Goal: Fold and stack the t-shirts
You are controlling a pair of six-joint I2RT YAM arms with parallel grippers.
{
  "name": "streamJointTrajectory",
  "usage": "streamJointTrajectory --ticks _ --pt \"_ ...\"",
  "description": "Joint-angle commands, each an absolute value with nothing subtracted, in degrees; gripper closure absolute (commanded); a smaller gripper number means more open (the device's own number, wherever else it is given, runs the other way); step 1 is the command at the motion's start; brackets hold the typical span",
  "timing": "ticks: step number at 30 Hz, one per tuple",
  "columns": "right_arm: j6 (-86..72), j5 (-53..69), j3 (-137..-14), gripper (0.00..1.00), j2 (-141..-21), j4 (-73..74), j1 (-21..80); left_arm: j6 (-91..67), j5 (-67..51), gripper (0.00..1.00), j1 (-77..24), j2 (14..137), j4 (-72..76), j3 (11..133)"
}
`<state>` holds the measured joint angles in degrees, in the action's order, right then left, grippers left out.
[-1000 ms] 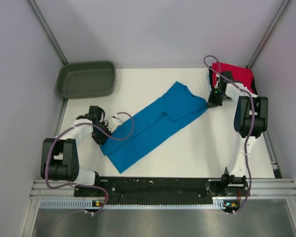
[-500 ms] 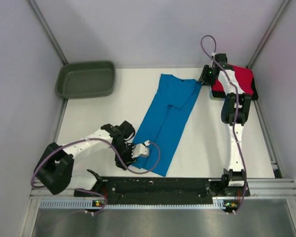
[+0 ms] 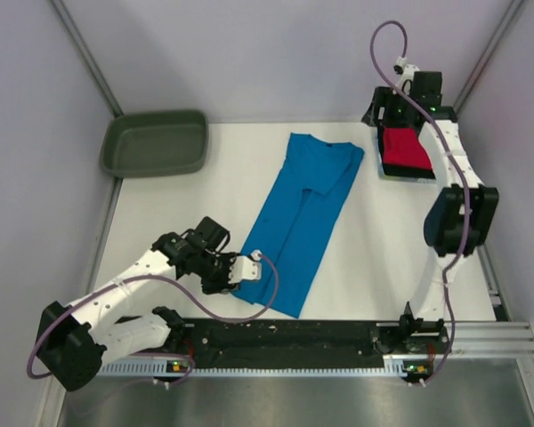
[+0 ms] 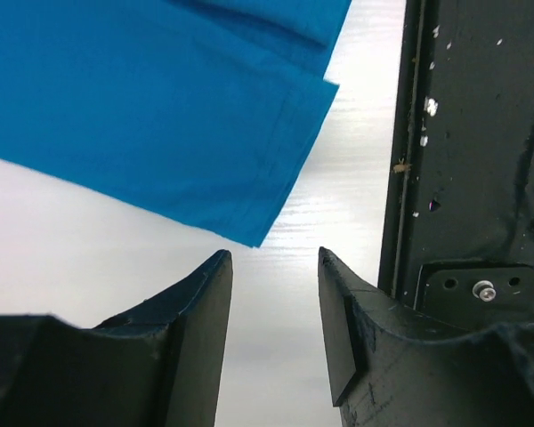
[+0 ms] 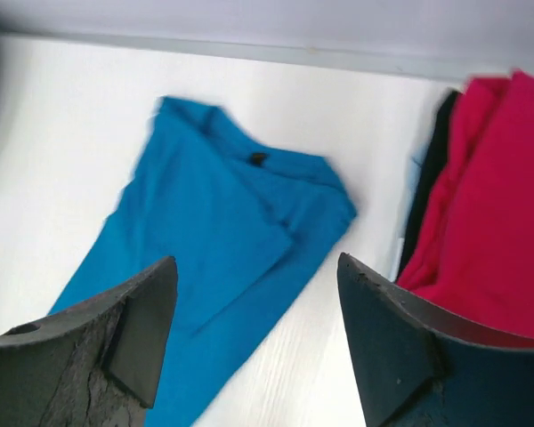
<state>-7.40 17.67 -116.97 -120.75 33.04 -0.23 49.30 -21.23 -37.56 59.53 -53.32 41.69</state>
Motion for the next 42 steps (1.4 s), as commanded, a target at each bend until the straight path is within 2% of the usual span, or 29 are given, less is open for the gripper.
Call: streamJointTrajectory --ticks 1,4,8,9,11,13,19,23,30,34,38,40,42 --pt "6.91 31.71 -95.08 0.29 -99.62 21.20 6.57 55.89 -31.78 0.52 -37.35 59.15 -49.22 42.18" --pt "13.87 39.08 -75.03 0.28 -85.65 12.33 14.13 59.49 -37.08 0.51 -37.35 60.29 -47.90 42.98" --pt "20.26 51.74 -49.55 0.29 -67.54 -4.00 20.37 65.90 -36.57 0.50 -37.35 61.08 -48.69 41.14" --pt "23.09 52.55 -46.79 0.29 -64.63 -4.13 22.83 67.48 -36.13 0.50 -37.35 61.35 -48.87 40.61" --pt "40.33 49.51 -40.02 0.26 -59.00 4.16 29.49 70.91 -34.29 0.49 -37.44 62.48 -48.69 39.03" --pt "43.59 43.09 -36.76 0.24 -55.47 8.25 38.97 72.68 -31.22 0.49 -37.35 63.80 -46.68 37.62" --pt "47.28 28.59 -30.33 0.25 -55.80 13.97 60.00 76.72 -22.42 0.49 -37.27 66.09 -41.49 33.49" --pt "46.85 22.95 -29.09 0.30 -60.36 11.61 67.48 77.34 -21.27 0.49 -37.27 66.44 -41.22 32.61" --pt "47.11 19.69 -30.67 0.36 -71.71 7.83 72.42 76.73 -18.64 0.49 -37.27 68.64 -39.30 31.03" --pt "47.20 19.34 -30.68 0.47 -74.17 5.46 72.60 75.50 -18.37 0.50 -37.27 70.22 -38.94 31.46" --pt "46.41 18.90 -30.50 0.57 -75.93 4.40 72.68 75.06 -18.72 0.58 -37.35 71.28 -39.55 31.64" --pt "46.06 18.29 -30.41 0.64 -76.55 4.13 72.60 75.23 -18.81 0.72 -37.35 71.28 -40.25 31.64" --pt "45.79 16.88 -30.32 0.72 -77.08 4.48 72.60 75.50 -18.81 0.80 -37.44 71.02 -40.87 31.47"
